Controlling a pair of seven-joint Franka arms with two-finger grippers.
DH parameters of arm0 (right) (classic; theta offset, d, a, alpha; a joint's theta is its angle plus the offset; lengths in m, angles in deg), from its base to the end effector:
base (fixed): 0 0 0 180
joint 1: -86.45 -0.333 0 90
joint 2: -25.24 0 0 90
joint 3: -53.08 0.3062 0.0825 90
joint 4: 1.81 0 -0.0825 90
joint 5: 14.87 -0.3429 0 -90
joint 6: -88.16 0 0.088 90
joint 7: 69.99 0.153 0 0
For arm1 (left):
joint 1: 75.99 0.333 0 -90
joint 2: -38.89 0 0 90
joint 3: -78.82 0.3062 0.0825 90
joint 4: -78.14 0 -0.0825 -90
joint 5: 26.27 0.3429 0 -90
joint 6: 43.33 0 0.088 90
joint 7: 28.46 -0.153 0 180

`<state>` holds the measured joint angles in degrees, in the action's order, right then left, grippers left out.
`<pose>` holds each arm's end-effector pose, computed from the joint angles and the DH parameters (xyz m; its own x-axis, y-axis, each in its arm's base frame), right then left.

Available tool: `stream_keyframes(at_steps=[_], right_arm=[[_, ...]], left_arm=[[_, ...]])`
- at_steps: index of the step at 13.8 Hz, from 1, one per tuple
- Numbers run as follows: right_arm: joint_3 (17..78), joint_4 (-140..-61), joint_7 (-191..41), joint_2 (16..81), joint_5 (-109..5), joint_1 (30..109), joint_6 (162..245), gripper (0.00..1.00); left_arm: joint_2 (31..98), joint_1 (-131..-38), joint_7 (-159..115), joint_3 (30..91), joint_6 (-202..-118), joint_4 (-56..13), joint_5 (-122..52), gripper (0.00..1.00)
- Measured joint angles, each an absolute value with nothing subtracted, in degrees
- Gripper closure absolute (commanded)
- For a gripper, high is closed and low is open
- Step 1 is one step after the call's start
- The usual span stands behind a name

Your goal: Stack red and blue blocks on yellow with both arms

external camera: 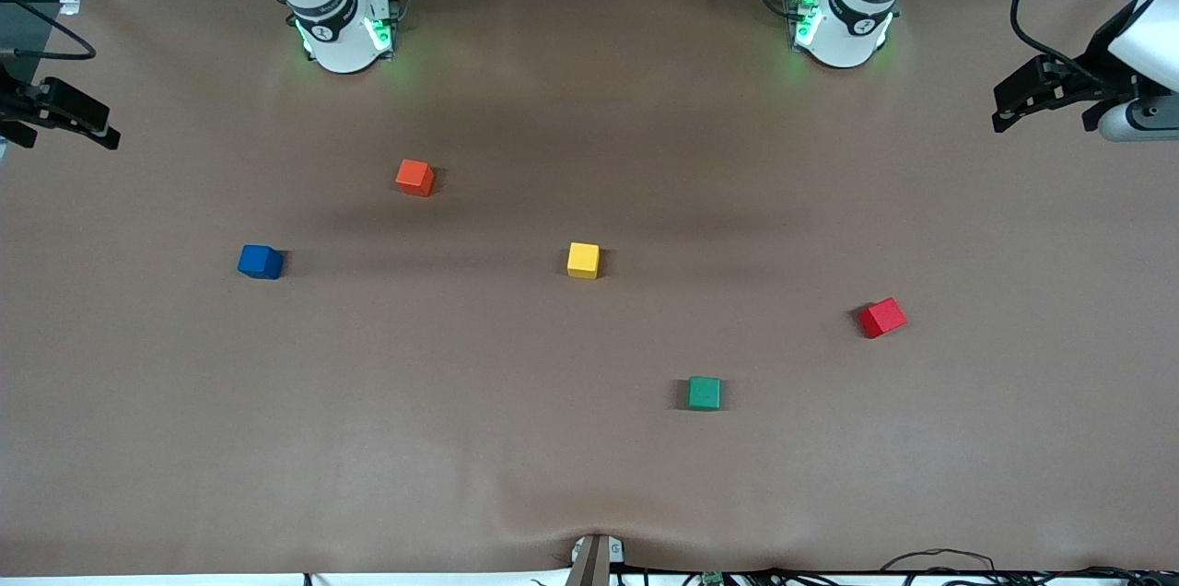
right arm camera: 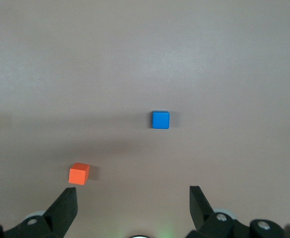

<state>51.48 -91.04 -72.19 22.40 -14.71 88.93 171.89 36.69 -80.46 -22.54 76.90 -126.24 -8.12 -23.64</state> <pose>0.4838 -0.0353 0.5899 0.9984 -0.0329 -0.0464 -0.0330 -0.9995 -0.0004 0.4859 -0.0472 0.6051 0.9999 -0.0026 -0.0150 -0.0033 -0.9988 -0.0487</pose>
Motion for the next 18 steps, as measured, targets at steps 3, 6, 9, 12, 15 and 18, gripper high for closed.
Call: stream_keyframes(at_steps=[3, 6, 9, 12, 15, 18], right_arm=[[51.47, -91.07, -72.19, 22.40, -14.71, 88.93, 171.89, 0.00], [51.47, -91.09, -72.19, 22.40, -14.71, 88.93, 171.89, 0.00], [51.47, -91.10, -72.19, 22.40, -14.71, 88.93, 171.89, 0.00], [51.46, -91.10, -72.19, 22.40, -14.71, 88.93, 171.89, 0.00], [51.43, -91.13, -72.19, 22.40, -14.71, 88.93, 171.89, 0.00], [51.42, -91.14, -72.18, 22.40, -14.71, 88.93, 171.89, 0.00]], left_arm=[[36.69, -80.43, -22.54, 76.94, -126.22, -8.16, -23.64, 0.00], [36.69, -80.42, -22.54, 76.95, -126.18, -8.37, -23.64, 0.00], [36.69, -80.42, -22.54, 76.96, -126.18, -8.55, -23.64, 0.00], [36.69, -80.37, -22.53, 76.96, -126.18, -8.75, -23.64, 0.00], [36.68, -80.35, -22.53, 76.96, -126.18, -8.96, -23.64, 0.00], [36.68, -80.34, -22.53, 76.98, -126.02, -9.08, -23.64, 0.00]])
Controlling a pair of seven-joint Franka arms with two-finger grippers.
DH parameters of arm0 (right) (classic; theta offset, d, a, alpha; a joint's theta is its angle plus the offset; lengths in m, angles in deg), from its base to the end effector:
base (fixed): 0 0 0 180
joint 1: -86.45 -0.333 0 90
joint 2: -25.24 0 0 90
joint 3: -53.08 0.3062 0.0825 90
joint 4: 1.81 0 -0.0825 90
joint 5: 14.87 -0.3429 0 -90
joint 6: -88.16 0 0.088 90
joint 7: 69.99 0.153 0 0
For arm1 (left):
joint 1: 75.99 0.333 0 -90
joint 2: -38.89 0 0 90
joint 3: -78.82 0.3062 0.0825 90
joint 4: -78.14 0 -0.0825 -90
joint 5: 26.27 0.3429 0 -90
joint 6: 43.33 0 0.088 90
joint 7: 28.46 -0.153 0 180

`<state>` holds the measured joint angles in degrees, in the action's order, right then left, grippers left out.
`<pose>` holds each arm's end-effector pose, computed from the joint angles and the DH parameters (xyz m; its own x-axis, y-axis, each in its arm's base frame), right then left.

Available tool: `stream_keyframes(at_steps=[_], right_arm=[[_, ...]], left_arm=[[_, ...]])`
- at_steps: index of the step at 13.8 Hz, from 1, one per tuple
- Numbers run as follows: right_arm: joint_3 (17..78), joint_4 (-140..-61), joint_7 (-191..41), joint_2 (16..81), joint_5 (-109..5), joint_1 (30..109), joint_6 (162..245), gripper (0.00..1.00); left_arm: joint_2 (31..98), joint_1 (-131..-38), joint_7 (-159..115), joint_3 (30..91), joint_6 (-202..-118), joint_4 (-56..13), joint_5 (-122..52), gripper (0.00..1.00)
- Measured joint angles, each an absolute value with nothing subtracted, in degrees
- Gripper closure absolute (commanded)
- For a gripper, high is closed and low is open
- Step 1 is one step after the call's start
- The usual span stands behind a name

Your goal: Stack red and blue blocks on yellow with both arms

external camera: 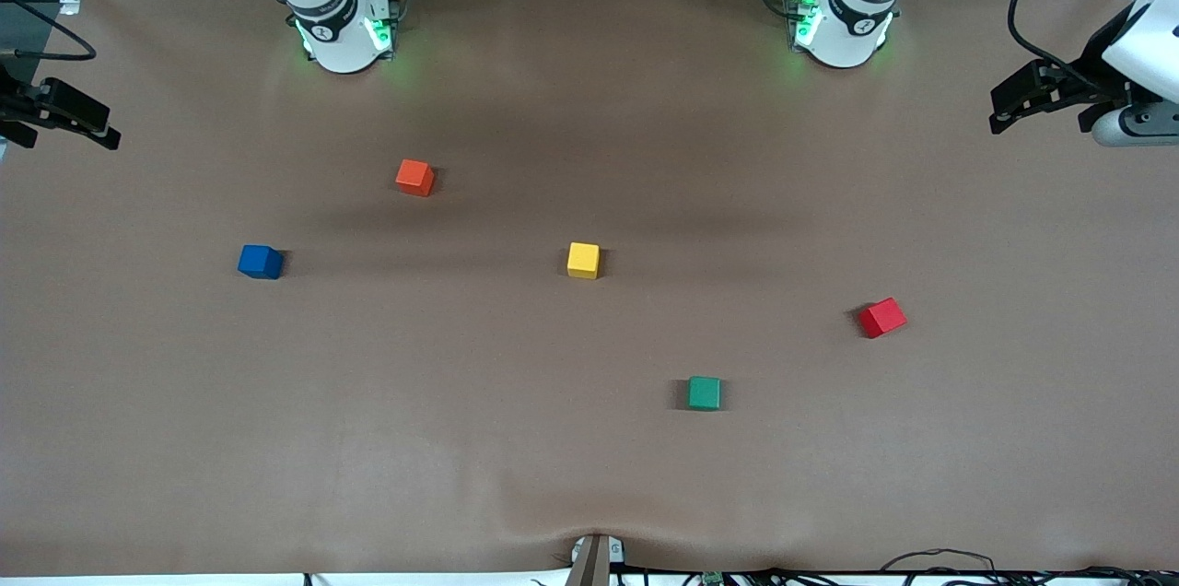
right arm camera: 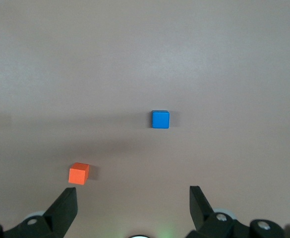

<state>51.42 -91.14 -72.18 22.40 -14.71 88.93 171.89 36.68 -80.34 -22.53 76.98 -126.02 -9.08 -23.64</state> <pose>0.4836 -0.0358 0.5892 0.9983 -0.0341 -0.0482 -0.0342 -0.9994 -0.0005 0.4847 -0.0454 0.5979 0.9994 0.0013 -0.0353 -0.0005 -0.9987 -0.0509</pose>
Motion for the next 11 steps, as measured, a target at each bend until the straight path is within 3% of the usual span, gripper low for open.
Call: stream_keyframes(at_steps=[11], right_arm=[[51.34, -91.26, -72.18, 22.40, -14.71, 88.93, 171.89, 0.00]], left_arm=[[36.68, -78.48, -22.39, 77.16, -126.09, -10.54, -23.64, 0.00]])
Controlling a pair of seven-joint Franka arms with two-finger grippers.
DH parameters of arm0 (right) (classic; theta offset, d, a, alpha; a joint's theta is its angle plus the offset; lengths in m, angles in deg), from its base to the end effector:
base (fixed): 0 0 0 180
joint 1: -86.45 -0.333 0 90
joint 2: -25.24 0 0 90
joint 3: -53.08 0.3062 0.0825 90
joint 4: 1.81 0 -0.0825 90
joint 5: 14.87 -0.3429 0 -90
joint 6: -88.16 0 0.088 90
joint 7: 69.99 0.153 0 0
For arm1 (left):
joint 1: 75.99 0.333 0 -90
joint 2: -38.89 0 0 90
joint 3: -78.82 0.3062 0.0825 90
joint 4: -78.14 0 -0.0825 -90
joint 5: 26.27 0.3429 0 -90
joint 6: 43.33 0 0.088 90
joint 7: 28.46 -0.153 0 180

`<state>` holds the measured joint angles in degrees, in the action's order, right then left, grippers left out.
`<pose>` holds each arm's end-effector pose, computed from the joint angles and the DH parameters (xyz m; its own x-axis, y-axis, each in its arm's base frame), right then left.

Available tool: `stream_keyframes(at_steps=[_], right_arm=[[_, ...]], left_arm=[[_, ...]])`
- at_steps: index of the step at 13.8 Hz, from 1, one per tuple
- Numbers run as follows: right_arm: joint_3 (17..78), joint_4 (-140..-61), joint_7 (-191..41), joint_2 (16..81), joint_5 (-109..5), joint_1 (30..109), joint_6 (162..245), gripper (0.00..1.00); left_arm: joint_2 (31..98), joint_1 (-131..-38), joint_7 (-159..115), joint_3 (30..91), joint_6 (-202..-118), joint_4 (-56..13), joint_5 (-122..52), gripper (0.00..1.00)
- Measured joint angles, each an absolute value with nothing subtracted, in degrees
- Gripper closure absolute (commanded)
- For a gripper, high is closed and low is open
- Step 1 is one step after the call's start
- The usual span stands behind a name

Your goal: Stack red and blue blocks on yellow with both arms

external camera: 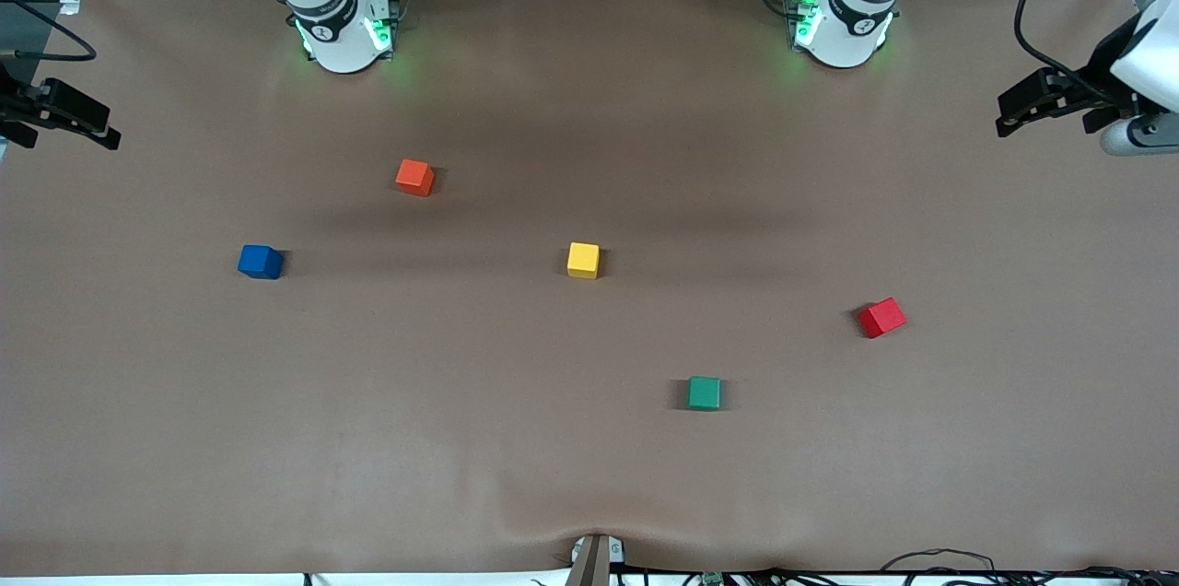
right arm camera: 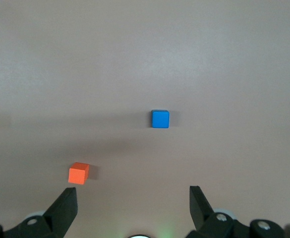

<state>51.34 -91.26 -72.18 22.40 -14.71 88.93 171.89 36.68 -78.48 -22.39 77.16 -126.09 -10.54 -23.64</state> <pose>0.4835 -0.0365 0.5883 0.9981 -0.0355 -0.0503 -0.0356 -0.9994 -0.0006 0.4850 -0.0280 0.5874 0.9975 0.0394 -0.0593 0.0362 -0.9979 -0.0535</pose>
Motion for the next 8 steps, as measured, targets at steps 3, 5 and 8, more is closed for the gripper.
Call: stream_keyframes(at_steps=[3, 5, 8], right_arm=[[51.31, -91.27, -72.18, 22.40, -14.71, 88.93, 171.89, 0.00], [51.30, -91.28, -72.18, 22.40, -14.71, 88.93, 171.89, 0.00], [51.30, -91.29, -72.19, 22.40, -14.71, 88.93, 171.89, 0.00]], left_arm=[[37.07, -78.21, -22.39, 77.17, -127.39, -11.28, -23.64, 0.00], [38.10, -78.04, -22.39, 77.17, -129.01, -11.88, -23.64, 0.00], [39.59, -77.36, -22.39, 77.18, -133.75, -14.70, -23.65, 0.00]])
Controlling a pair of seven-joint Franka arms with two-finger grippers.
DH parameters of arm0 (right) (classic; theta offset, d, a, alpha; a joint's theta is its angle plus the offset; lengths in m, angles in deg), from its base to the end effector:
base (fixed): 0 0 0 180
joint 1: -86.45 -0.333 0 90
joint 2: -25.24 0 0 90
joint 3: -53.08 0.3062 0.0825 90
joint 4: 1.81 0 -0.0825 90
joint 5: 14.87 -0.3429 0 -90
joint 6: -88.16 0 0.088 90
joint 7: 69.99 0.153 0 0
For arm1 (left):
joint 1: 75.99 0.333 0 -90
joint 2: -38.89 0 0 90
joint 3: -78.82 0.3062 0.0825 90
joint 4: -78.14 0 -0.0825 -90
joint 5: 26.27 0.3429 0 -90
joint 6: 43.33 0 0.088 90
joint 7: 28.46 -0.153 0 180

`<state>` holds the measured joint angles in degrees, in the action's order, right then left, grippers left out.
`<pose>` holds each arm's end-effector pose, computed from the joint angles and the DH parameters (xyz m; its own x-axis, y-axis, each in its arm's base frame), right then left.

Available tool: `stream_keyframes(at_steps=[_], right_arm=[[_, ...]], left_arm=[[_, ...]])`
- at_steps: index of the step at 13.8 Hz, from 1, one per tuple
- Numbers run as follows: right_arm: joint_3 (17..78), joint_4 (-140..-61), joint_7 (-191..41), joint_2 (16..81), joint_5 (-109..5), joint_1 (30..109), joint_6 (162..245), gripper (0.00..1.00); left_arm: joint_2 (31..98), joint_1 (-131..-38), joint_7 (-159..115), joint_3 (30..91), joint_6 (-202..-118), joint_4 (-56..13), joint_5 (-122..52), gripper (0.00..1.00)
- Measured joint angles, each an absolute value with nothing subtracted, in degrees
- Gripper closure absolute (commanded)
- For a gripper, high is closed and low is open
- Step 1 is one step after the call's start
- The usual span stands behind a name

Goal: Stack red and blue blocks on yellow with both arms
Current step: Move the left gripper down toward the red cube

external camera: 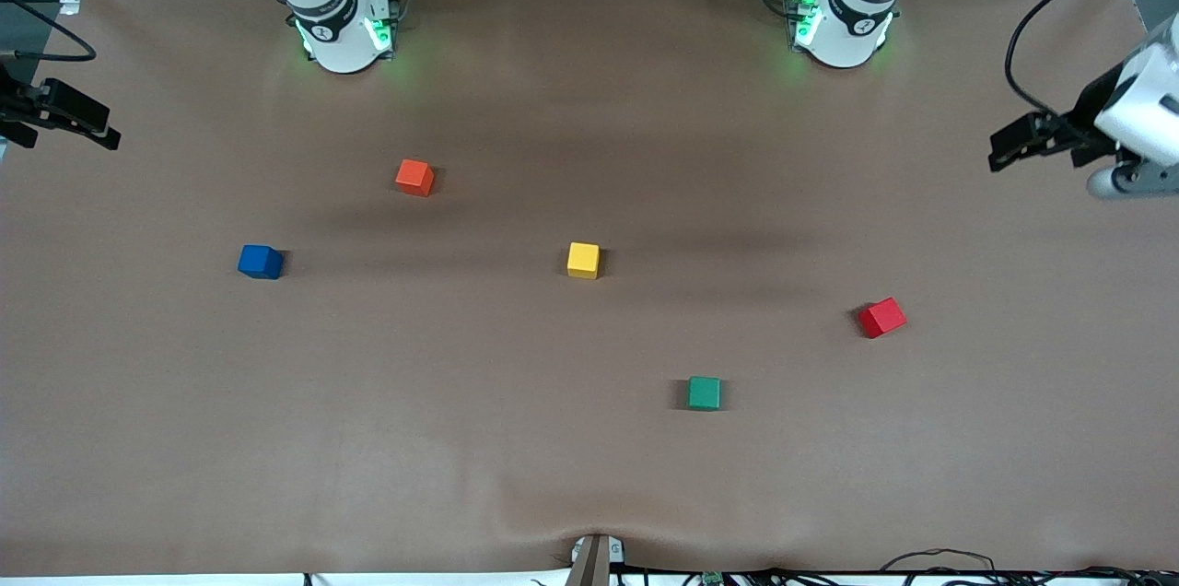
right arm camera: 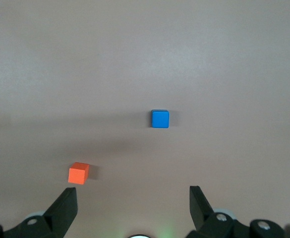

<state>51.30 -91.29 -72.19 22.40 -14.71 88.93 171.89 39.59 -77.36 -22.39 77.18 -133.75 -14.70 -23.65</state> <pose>0.4834 -0.0368 0.5881 0.9981 -0.0360 -0.0508 -0.0361 -0.9993 -0.0007 0.5128 -0.0199 0.5419 0.9974 0.0530 -0.0493 0.0505 -0.9974 -0.0508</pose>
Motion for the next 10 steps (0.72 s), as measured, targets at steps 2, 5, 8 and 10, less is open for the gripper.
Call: stream_keyframes(at_steps=[2, 5, 8, 10], right_arm=[[51.29, -91.30, -72.18, 22.40, -14.71, 88.93, 171.89, 0.00], [51.29, -91.30, -72.18, 22.40, -14.71, 88.93, 171.89, 0.00], [51.25, -91.31, -72.18, 22.39, -14.71, 88.93, 171.89, 0.00], [51.25, -91.33, -72.18, 22.39, -14.71, 88.93, 171.88, 0.00]], left_arm=[[40.05, -76.71, -22.28, 77.20, -137.55, -17.68, -23.78, 0.00], [40.49, -76.58, -19.50, 77.16, -141.17, -21.85, -23.88, 0.00], [42.02, -76.57, -16.99, 77.14, -143.84, -24.81, -23.89, 0.00], [43.06, -76.57, -16.18, 77.15, -147.81, -27.55, -23.89, 0.00]])
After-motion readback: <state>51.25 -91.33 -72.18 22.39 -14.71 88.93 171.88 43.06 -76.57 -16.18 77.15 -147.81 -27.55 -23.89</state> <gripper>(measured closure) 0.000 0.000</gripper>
